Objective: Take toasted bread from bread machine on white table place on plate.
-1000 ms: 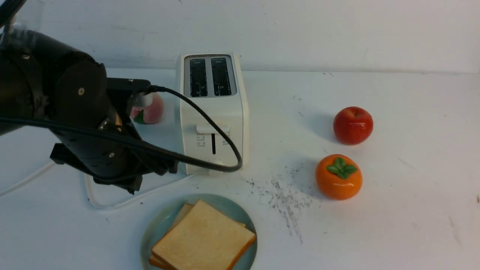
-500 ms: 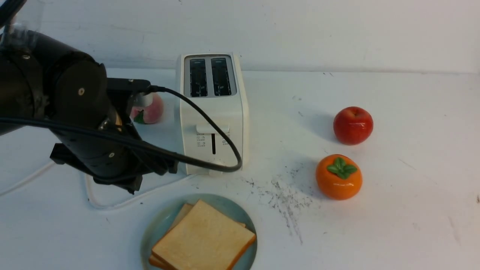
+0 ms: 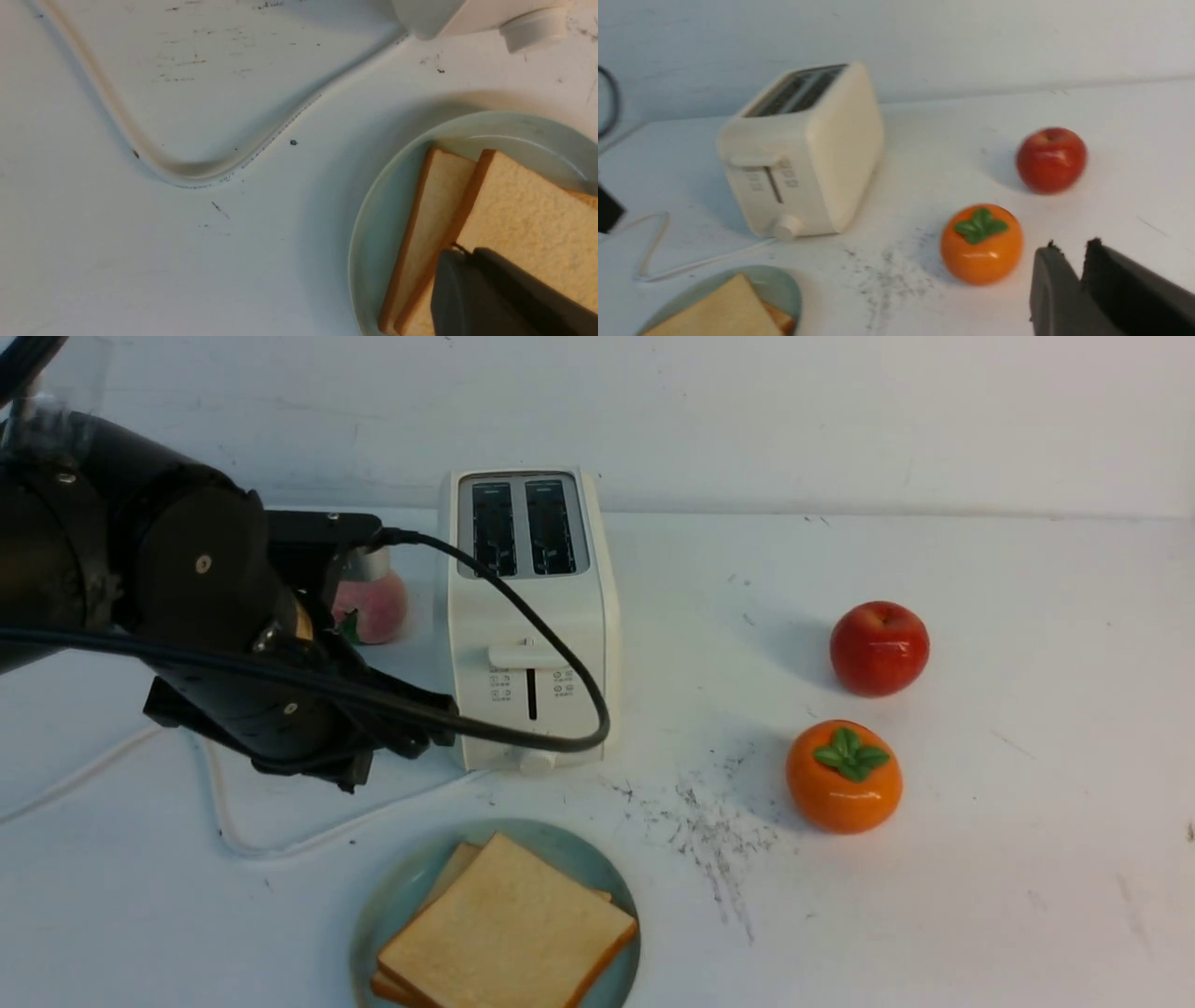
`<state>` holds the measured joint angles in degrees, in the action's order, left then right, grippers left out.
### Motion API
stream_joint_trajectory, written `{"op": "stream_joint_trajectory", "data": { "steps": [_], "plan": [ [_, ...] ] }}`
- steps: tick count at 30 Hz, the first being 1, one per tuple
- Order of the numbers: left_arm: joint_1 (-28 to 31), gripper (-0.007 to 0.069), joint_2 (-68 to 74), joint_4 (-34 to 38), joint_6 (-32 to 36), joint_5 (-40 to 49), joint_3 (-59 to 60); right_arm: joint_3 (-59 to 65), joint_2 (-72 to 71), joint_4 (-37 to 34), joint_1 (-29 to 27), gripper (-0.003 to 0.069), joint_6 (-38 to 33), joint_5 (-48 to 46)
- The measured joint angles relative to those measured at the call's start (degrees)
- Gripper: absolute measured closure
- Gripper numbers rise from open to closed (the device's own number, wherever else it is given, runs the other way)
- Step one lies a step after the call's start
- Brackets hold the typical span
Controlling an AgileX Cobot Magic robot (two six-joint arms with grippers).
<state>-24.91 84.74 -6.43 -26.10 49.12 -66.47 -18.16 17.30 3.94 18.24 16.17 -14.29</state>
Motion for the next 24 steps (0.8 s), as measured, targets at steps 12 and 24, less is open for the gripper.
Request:
{"op": "stream_joint_trajectory", "data": {
  "steps": [12,24],
  "plan": [
    [0.00,0.0638,0.00,1.82,-2.39,-0.53,0.00,16.86,-14.95,1.39,-19.47,0.0545,0.00,-0.17],
    [0.00,0.0636,0.00,2.61,-2.80,0.36,0.00,19.22,-17.85,1.27,-20.18,0.0531,0.00,-6.89]
  ]
}}
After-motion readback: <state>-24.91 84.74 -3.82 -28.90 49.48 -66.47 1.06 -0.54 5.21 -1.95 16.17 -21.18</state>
